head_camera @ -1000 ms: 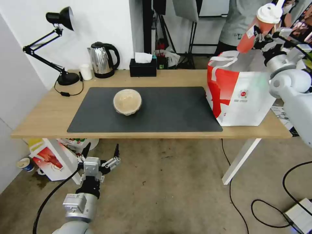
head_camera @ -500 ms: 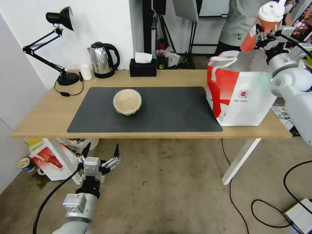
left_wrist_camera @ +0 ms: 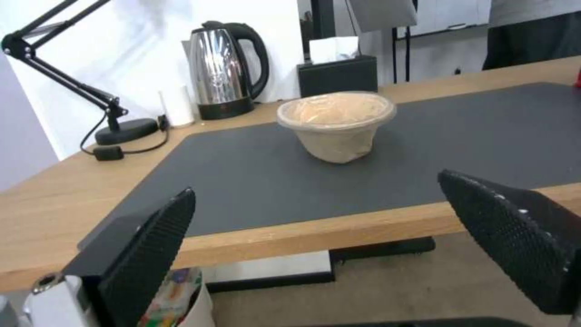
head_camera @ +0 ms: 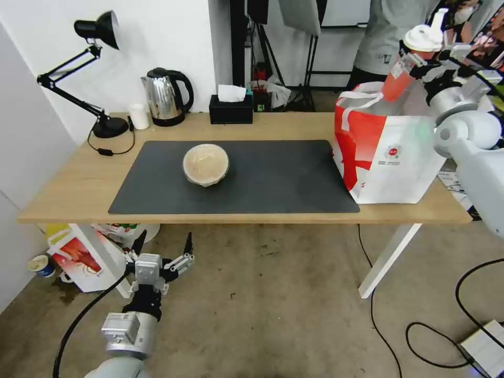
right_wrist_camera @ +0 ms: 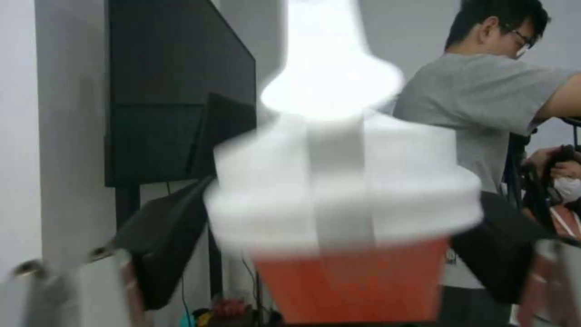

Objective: Pick up the trash from the table and place it into the takeout bag.

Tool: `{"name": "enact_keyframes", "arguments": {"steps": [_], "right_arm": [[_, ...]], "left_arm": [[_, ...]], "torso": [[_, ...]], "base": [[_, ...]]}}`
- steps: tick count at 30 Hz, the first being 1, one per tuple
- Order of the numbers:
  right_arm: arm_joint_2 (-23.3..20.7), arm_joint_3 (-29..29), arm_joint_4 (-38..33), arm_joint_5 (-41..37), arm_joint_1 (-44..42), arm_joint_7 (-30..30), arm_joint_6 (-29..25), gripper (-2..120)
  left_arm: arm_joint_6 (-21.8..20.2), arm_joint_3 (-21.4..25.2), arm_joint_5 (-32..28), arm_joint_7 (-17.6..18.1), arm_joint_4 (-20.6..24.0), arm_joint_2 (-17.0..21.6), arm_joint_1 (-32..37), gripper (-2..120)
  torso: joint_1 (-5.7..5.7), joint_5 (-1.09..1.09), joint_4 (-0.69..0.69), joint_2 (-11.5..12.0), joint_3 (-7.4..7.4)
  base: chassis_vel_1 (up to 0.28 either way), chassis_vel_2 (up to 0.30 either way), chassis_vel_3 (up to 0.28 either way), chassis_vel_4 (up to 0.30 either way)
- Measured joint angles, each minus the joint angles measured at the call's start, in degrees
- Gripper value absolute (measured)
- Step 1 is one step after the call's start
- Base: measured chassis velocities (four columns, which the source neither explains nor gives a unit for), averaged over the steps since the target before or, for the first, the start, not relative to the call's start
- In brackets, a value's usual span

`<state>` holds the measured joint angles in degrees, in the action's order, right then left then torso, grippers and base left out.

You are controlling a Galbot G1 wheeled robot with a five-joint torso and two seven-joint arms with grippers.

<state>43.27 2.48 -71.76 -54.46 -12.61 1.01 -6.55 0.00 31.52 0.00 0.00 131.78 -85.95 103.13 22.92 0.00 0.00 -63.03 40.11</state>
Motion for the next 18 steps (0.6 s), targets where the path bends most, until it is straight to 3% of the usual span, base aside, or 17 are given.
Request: {"name": "enact_keyframes", "arguments": {"steps": [4, 18], "right_arm": [[-0.1, -0.2, -0.6, 0.0, -0.2, -0.2, 0.2, 99], [0.4, -0.5, -1.5, 1.3, -0.7, -1.1, 1.3, 100]], "left_arm": [[0.0, 0.0, 0.0, 0.0, 0.0, 0.0, 0.0, 100], [0.0, 0.0, 0.0, 0.0, 0.0, 0.0, 0.0, 100]], "torso": [[0.0, 0.0, 0.0, 0.0, 0.0], [0.0, 0.0, 0.0, 0.0, 0.0]], "base": [[0.0, 0.0, 0.0, 0.0], [0.0, 0.0, 0.0, 0.0]]}}
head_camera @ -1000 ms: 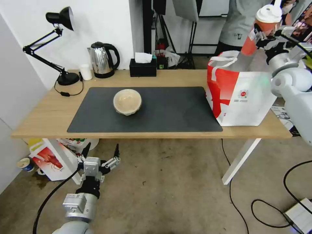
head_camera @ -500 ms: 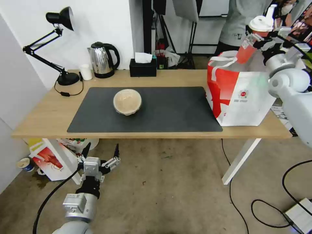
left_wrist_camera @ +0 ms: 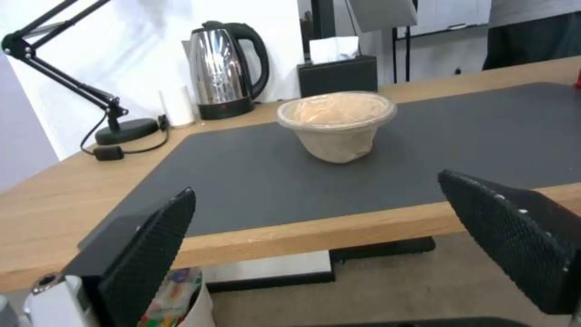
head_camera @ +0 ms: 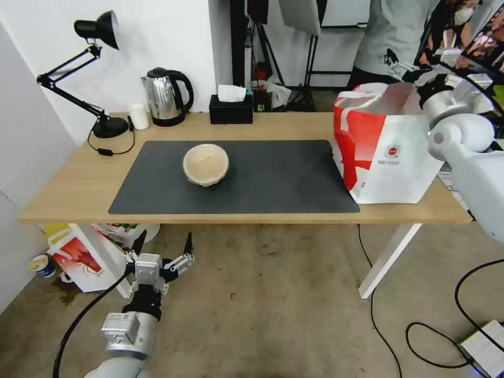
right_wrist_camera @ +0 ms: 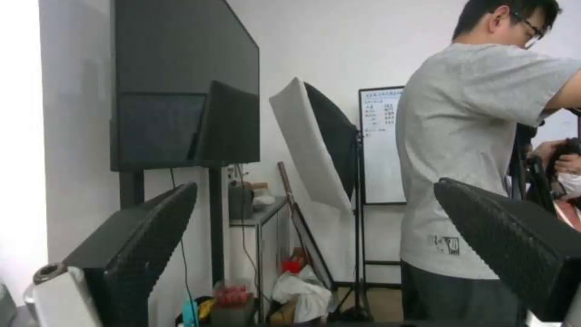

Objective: Pick up the trash from the table and place it into the takeout bag.

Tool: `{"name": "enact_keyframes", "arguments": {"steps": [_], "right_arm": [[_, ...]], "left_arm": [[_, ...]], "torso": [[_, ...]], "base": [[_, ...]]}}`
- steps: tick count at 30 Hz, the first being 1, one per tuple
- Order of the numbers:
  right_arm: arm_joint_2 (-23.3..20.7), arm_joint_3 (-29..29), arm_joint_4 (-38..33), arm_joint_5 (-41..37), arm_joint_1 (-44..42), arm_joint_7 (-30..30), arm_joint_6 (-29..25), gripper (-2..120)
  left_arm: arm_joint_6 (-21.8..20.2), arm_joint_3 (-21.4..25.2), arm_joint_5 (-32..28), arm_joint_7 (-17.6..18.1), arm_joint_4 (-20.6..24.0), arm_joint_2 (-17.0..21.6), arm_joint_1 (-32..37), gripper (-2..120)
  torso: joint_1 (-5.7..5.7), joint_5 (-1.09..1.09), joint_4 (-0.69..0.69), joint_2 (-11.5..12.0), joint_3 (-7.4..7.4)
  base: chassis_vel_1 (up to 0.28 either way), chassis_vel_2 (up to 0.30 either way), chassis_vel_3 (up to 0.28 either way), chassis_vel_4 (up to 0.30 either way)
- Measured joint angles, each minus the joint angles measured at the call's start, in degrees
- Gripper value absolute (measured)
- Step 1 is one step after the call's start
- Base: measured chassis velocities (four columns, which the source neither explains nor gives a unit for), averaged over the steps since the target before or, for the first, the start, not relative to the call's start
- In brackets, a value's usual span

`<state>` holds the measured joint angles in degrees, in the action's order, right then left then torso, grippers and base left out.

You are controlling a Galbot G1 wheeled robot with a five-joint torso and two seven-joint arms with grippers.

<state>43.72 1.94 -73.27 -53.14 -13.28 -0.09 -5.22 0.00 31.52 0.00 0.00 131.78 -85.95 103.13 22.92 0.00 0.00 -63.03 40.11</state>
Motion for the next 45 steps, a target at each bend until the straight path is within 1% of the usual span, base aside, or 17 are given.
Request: {"name": "enact_keyframes", "arguments": {"steps": [7, 10, 11, 14, 16, 20, 21, 24, 26, 29, 33, 35, 37, 39, 41, 42, 45], "right_arm": [[-0.2, 0.1, -2.2, -0.1, -0.5, -0.8, 0.3, 100], [-0.5, 0.9, -6.3, -0.4, -2.5, -3.3, 1.3, 100], [-0.5, 0.9, -6.3, -0.4, -2.5, -3.3, 1.3, 100], [-1.1, 2.6, -13.2, -1.5, -5.5, -7.3, 3.8, 100], [-1.2, 2.9, -14.4, -1.8, -6.0, -7.9, 4.1, 100], [-3.0, 5.6, -24.1, -4.2, -9.7, -11.9, 6.8, 100], [-3.0, 5.6, -24.1, -4.2, -9.7, -11.9, 6.8, 100], [-4.5, 7.5, -29.9, -5.4, -12.4, -13.9, 8.1, 100], [-4.8, 8.2, -31.2, -5.5, -13.2, -14.3, 8.3, 100], [-6.2, 11.5, -37.4, -6.1, -18.2, -16.3, 9.3, 100], [-7.1, 14.2, -40.9, -6.1, -22.2, -16.9, 9.6, 100], [-7.8, 17.1, -44.1, -6.1, -26.5, -17.3, 9.6, 100], [-8.6, 22.2, -48.6, -6.1, -33.0, -17.4, 9.6, 100], [-8.6, 23.3, -49.7, -6.1, -34.6, -17.5, 9.5, 100], [-8.3, 26.6, -53.7, -5.5, -39.9, -17.9, 8.9, 100], [-8.3, 26.6, -53.7, -5.5, -39.9, -17.9, 8.9, 100], [-6.9, 28.9, -57.0, -4.3, -44.9, -18.2, 8.3, 100]], "left_arm": [[0.0, 0.0, 0.0, 0.0, 0.0, 0.0, 0.0, 100], [0.0, 0.0, 0.0, 0.0, 0.0, 0.0, 0.0, 100], [0.0, 0.0, 0.0, 0.0, 0.0, 0.0, 0.0, 100], [0.0, 0.0, 0.0, 0.0, 0.0, 0.0, 0.0, 100], [0.0, 0.0, 0.0, 0.0, 0.0, 0.0, 0.0, 100], [0.0, 0.0, 0.0, 0.0, 0.0, 0.0, 0.0, 100], [0.0, 0.0, 0.0, 0.0, 0.0, 0.0, 0.0, 100], [0.0, 0.0, 0.0, 0.0, 0.0, 0.0, 0.0, 100], [0.0, 0.0, 0.0, 0.0, 0.0, 0.0, 0.0, 100], [0.0, 0.0, 0.0, 0.0, 0.0, 0.0, 0.0, 100], [0.0, 0.0, 0.0, 0.0, 0.0, 0.0, 0.0, 100], [0.0, 0.0, 0.0, 0.0, 0.0, 0.0, 0.0, 100], [0.0, 0.0, 0.0, 0.0, 0.0, 0.0, 0.0, 100], [0.0, 0.0, 0.0, 0.0, 0.0, 0.0, 0.0, 100], [0.0, 0.0, 0.0, 0.0, 0.0, 0.0, 0.0, 100], [0.0, 0.0, 0.0, 0.0, 0.0, 0.0, 0.0, 100], [0.0, 0.0, 0.0, 0.0, 0.0, 0.0, 0.0, 100]], "torso": [[0.0, -0.01, 0.0, 0.0, 0.0], [0.0, 0.0, 0.0, 0.0, 0.0], [0.0, 0.0, 0.0, 0.0, 0.0], [0.0, -0.01, 0.0, 0.0, 0.0], [0.0, 0.0, 0.0, 0.0, 0.0], [0.0, -0.01, 0.0, 0.0, 0.0], [0.0, -0.01, 0.0, 0.0, 0.0], [0.0, -0.01, -0.01, 0.0, 0.0], [0.0, 0.0, -0.02, 0.0, 0.0], [0.0, 0.01, 0.01, 0.0, -0.01], [0.0, 0.0, -0.01, 0.0, -0.01], [0.0, 0.0, 0.0, 0.0, -0.01], [0.0, -0.01, 0.03, 0.0, -0.01], [-0.01, 0.0, 0.02, 0.0, -0.01], [-0.01, -0.02, 0.0, 0.0, -0.01], [-0.01, -0.02, 0.0, 0.0, -0.01], [-0.01, -0.01, 0.0, 0.0, -0.01]], "base": [[0.0, 0.0, 0.0, 0.0], [0.0, 0.0, 0.0, 0.0], [0.0, 0.0, 0.0, 0.0], [0.0, 0.0, 0.0, 0.0], [0.0, 0.0, 0.0, 0.0], [0.0, 0.0, 0.0, 0.0], [0.0, 0.0, 0.0, 0.0], [0.0, 0.0, 0.0, 0.0], [0.0, 0.0, 0.0, 0.0], [0.0, 0.0, 0.0, 0.0], [0.0, 0.0, 0.0, 0.0], [0.0, 0.0, 0.0, 0.0], [0.0, 0.0, 0.0, 0.0], [0.0, 0.0, 0.0, 0.0], [0.0, 0.0, 0.0, 0.0], [0.0, 0.0, 0.0, 0.0], [0.0, 0.0, 0.0, 0.0]]}}
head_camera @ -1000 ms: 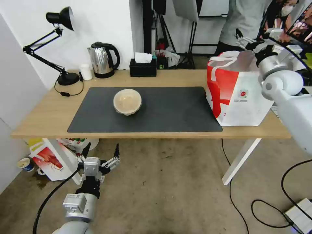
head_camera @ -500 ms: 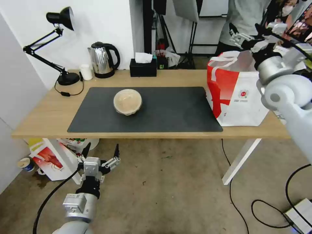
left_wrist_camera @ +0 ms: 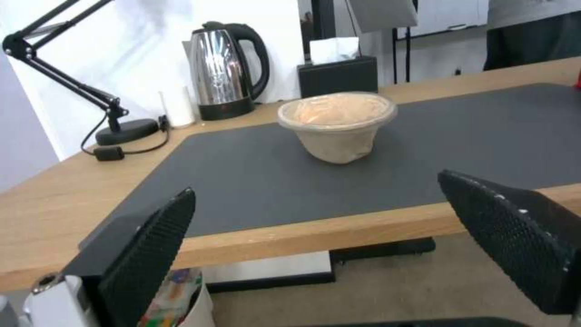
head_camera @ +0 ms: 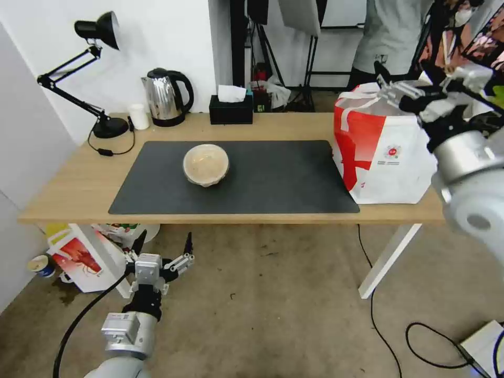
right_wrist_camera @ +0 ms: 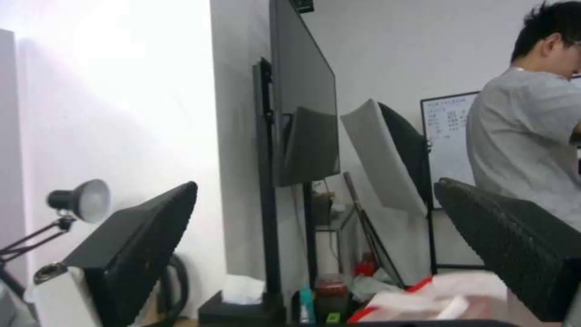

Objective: Pick up the trash from the table and place it into the takeout bag.

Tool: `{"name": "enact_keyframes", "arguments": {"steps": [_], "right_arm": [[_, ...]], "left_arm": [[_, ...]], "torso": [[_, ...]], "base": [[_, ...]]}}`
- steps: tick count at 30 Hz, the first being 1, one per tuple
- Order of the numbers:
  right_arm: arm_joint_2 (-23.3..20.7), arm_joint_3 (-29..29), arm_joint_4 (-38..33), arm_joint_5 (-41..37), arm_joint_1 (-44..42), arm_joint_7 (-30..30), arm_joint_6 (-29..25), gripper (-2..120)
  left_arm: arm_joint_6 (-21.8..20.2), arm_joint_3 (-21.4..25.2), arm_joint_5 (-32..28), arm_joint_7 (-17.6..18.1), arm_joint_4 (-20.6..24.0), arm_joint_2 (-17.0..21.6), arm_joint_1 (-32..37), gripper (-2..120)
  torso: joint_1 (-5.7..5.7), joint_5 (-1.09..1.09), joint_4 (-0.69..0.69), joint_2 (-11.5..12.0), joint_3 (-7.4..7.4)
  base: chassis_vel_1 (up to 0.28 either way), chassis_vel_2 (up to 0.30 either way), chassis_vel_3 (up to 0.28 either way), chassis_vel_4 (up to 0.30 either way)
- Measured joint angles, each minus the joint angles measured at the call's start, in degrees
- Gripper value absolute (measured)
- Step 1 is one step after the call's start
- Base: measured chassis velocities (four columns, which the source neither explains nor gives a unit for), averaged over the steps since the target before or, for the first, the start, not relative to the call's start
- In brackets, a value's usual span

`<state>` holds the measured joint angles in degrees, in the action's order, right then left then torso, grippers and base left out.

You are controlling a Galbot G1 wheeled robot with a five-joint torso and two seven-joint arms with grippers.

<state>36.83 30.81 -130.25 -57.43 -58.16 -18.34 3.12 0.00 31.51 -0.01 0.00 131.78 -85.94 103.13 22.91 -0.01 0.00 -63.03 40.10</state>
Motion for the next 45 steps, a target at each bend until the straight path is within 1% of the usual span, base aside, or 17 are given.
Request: {"name": "enact_keyframes", "arguments": {"steps": [2, 4, 6, 7, 9, 10, 13, 14, 22, 25, 26, 27, 29, 32, 35, 41, 45], "right_arm": [[1.8, 1.6, -2.3, 2.0, -4.9, -0.1, -0.4, 100], [2.6, 2.2, -3.2, 3.0, -6.8, -0.1, -0.6, 100], [5.0, 3.2, -5.3, 5.5, -11.7, 0.0, -1.1, 100], [5.0, 3.2, -5.3, 5.5, -11.7, 0.0, -1.1, 100], [7.3, 3.4, -6.6, 8.7, -15.0, 0.4, -1.8, 100], [7.3, 3.4, -6.6, 8.7, -15.0, 0.4, -1.8, 100], [10.7, 2.6, -7.3, 13.3, -18.2, 1.5, -3.0, 100], [10.7, 2.6, -7.3, 13.3, -18.2, 1.5, -3.0, 100], [18.0, -1.6, -7.2, 22.7, -23.1, 2.4, -5.6, 100], [19.3, -2.2, -7.1, 24.8, -23.9, 2.6, -6.4, 100], [20.7, -2.8, -6.9, 27.3, -24.9, 2.9, -7.5, 100], [20.7, -2.8, -6.9, 27.3, -24.9, 2.9, -7.5, 100], [23.0, -3.7, -6.9, 30.6, -26.5, 3.0, -9.5, 100], [24.1, -4.1, -6.8, 32.2, -27.2, 3.1, -10.5, 100], [27.4, -6.0, -6.0, 37.3, -29.3, 3.6, -12.8, 100], [30.4, -9.3, -4.4, 40.9, -31.0, 3.4, -14.6, 100], [32.7, -12.5, -1.9, 47.4, -32.5, 1.5, -17.3, 100]], "left_arm": [[0.0, 0.0, 0.0, 0.0, 0.0, 0.0, 0.0, 100], [0.0, 0.0, 0.0, 0.0, 0.0, 0.0, 0.0, 100], [0.0, 0.0, 0.0, 0.0, 0.0, 0.0, 0.0, 100], [0.0, 0.0, 0.0, 0.0, 0.0, 0.0, 0.0, 100], [0.0, 0.0, 0.0, 0.0, 0.0, 0.0, 0.0, 100], [0.0, 0.0, 0.0, 0.0, 0.0, 0.0, 0.0, 100], [0.0, 0.0, 0.0, 0.0, 0.0, 0.0, 0.0, 100], [0.0, 0.0, 0.0, 0.0, 0.0, 0.0, 0.0, 100], [0.0, 0.0, 0.0, 0.0, 0.0, 0.0, 0.0, 100], [0.0, 0.0, 0.0, 0.0, 0.0, 0.0, 0.0, 100], [0.0, 0.0, 0.0, 0.0, 0.0, 0.0, 0.0, 100], [0.0, 0.0, 0.0, 0.0, 0.0, 0.0, 0.0, 100], [0.0, 0.0, 0.0, 0.0, 0.0, 0.0, 0.0, 100], [0.0, 0.0, 0.0, 0.0, 0.0, 0.0, 0.0, 100], [0.0, 0.0, 0.0, 0.0, 0.0, 0.0, 0.0, 100], [0.0, 0.0, 0.0, 0.0, 0.0, 0.0, 0.0, 100], [0.0, 0.0, 0.0, 0.0, 0.0, 0.0, 0.0, 100]], "torso": [[0.0, 0.02, 0.0, 0.0, 0.0], [0.0, 0.01, 0.0, 0.0, 0.01], [0.0, 0.02, 0.01, 0.0, 0.01], [0.0, 0.02, 0.01, 0.0, 0.01], [0.0, 0.01, 0.01, 0.0, 0.01], [0.0, 0.01, 0.01, 0.0, 0.01], [0.0, 0.01, 0.01, 0.0, 0.0], [0.0, 0.01, 0.01, 0.0, 0.0], [0.0, 0.01, 0.0, 0.0, 0.01], [0.0, 0.01, 0.0, 0.0, 0.01], [0.0, 0.01, 0.01, 0.0, 0.01], [0.0, 0.01, 0.01, 0.0, 0.01], [0.0, 0.01, 0.01, 0.0, 0.01], [0.0, -0.01, 0.0, 0.0, 0.01], [0.0, 0.0, 0.0, 0.0, 0.01], [0.0, 0.01, 0.0, 0.0, 0.01], [0.01, 0.01, 0.0, 0.0, 0.01]], "base": [[0.0, 0.0, 0.0, 0.0], [0.0, 0.0, 0.0, 0.0], [0.0, 0.0, 0.0, 0.0], [0.0, 0.0, 0.0, 0.0], [0.0, 0.0, 0.0, 0.0], [0.0, 0.0, 0.0, 0.0], [0.0, 0.0, 0.0, 0.0], [0.0, 0.0, 0.0, 0.0], [0.0, 0.0, 0.0, 0.0], [0.0, 0.0, 0.0, 0.0], [0.0, 0.0, 0.0, 0.0], [0.0, 0.0, 0.0, 0.0], [0.0, 0.0, 0.0, 0.0], [0.0, 0.0, 0.0, 0.0], [0.0, 0.0, 0.0, 0.0], [0.0, 0.0, 0.0, 0.0], [0.0, 0.0, 0.0, 0.0]]}}
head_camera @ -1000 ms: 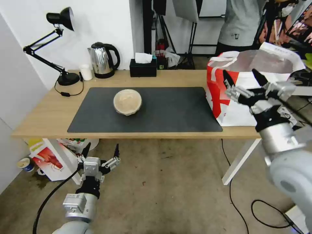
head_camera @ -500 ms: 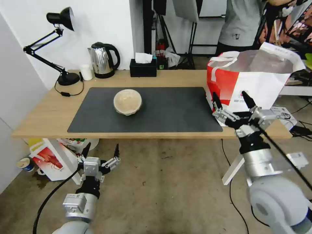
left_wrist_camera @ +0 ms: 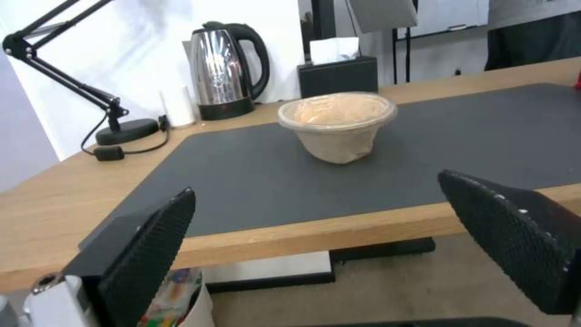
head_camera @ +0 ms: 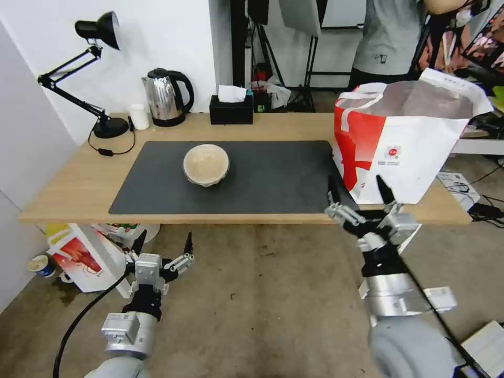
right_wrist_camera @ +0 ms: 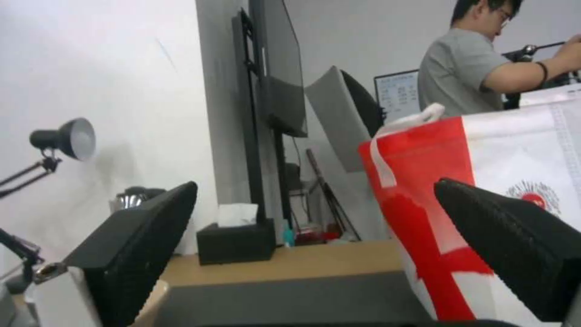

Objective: Pick up the trash from the table and place it into the takeout bag.

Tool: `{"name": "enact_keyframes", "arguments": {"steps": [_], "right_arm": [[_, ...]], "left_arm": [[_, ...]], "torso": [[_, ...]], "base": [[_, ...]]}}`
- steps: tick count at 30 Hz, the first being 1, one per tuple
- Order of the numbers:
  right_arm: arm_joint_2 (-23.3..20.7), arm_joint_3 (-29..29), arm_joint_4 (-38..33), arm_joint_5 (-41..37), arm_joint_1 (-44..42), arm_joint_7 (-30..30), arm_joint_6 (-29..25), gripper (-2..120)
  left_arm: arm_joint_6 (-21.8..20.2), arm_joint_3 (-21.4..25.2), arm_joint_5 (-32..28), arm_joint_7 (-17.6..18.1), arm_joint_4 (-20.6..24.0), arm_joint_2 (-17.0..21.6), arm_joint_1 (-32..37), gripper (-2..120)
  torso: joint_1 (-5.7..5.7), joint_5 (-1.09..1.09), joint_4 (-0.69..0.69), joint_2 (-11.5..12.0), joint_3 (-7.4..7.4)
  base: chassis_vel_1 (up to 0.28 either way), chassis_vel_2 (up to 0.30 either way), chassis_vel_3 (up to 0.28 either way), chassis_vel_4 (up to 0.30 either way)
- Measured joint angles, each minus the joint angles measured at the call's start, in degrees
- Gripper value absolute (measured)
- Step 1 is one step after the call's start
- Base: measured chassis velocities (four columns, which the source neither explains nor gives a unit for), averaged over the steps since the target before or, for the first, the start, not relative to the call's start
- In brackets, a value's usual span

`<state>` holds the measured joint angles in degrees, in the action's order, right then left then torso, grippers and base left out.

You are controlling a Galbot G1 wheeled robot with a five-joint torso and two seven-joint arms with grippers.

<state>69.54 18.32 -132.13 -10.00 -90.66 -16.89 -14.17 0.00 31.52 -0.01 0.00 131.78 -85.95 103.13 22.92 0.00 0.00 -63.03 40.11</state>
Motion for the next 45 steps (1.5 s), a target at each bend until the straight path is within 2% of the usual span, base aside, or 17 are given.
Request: {"name": "enact_keyframes", "arguments": {"steps": [5, 18, 45], "right_arm": [[0.4, -1.1, 1.0, 2.4, -1.6, -0.5, -1.4, 100], [1.2, -3.9, 5.5, 7.7, -5.2, -1.0, -10.0, 100], [2.7, -3.7, 12.2, 9.9, -5.5, -0.7, -13.2, 100]], "left_arm": [[0.0, 0.0, 0.0, 0.0, 0.0, 0.0, 0.0, 100], [0.0, 0.0, 0.0, 0.0, 0.0, 0.0, 0.0, 100], [0.0, 0.0, 0.0, 0.0, 0.0, 0.0, 0.0, 100]], "torso": [[0.0, 0.0, 0.01, 0.0, 0.0], [0.0, 0.01, 0.01, 0.0, 0.0], [0.0, 0.01, 0.01, 0.0, 0.0]], "base": [[0.0, 0.0, 0.0, 0.0], [0.0, 0.0, 0.0, 0.0], [0.0, 0.0, 0.0, 0.0]]}}
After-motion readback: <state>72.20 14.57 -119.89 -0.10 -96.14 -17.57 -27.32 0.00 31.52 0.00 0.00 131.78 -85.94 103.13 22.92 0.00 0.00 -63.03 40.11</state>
